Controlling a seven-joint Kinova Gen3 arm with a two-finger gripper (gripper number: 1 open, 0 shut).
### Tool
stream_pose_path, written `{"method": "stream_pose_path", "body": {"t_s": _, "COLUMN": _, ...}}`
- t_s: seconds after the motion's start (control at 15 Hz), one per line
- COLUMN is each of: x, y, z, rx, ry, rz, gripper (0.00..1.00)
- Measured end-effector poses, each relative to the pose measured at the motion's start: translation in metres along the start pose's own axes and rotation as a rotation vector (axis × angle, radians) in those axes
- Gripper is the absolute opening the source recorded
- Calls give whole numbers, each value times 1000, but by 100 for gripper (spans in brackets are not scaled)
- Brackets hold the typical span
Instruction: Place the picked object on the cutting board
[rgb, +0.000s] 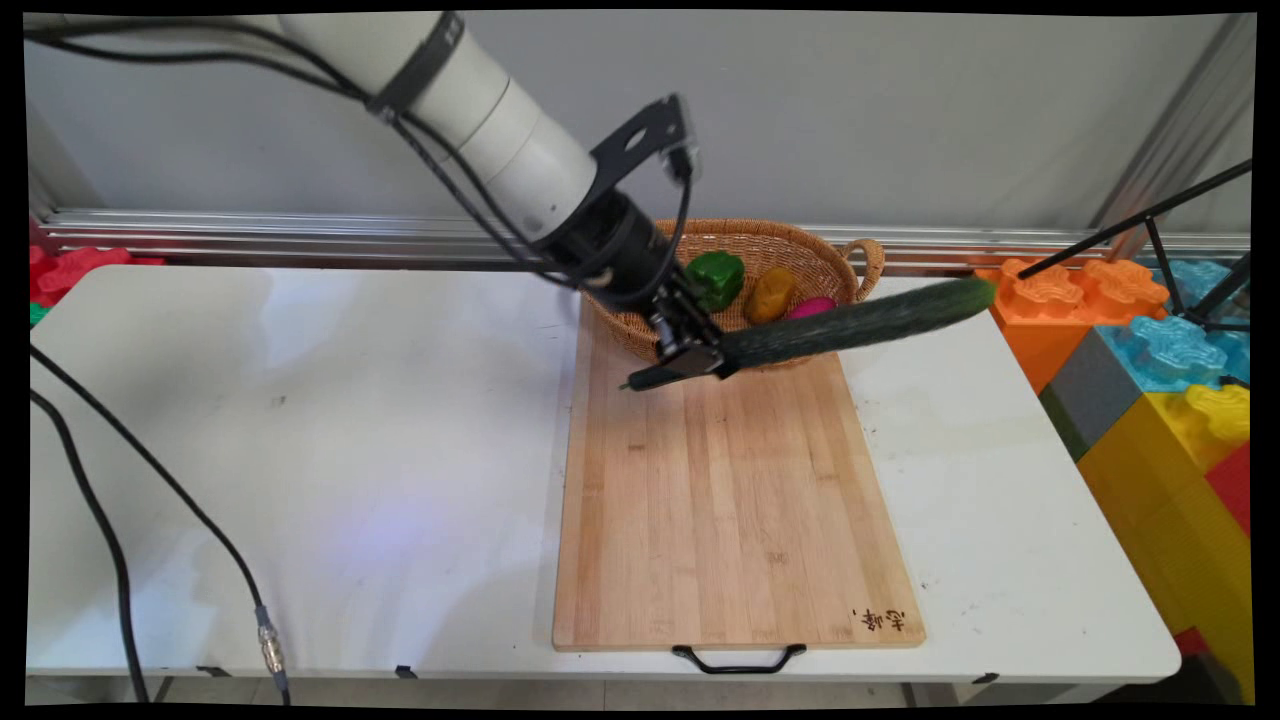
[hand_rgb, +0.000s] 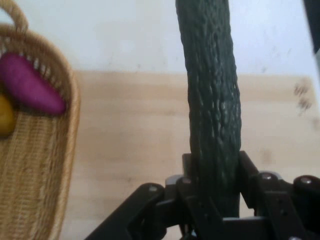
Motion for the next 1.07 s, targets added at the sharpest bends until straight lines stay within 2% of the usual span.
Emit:
{"method": "stream_pose_path", "body": {"t_s": 0.13, "x": -22, "y": -11, "z": 11, "rx": 18, "ry": -31, "rz": 28, "gripper": 0}}
{"method": "stream_pose_path", "body": {"t_s": 0.53, "x": -74, "y": -31, "z": 40, "rx": 39, "ry": -95, "rz": 92, "gripper": 0}}
{"method": "stream_pose_path", "body": {"t_s": 0.8, "x": -101, "y": -37, "z": 59, "rx": 36, "ry": -102, "rz": 122, "gripper": 0}}
{"method": "stream_pose_path", "body": {"t_s": 1.07, "x": -112, "y": -37, "z": 70, "rx": 30, "ry": -102, "rz": 139, "gripper": 0}}
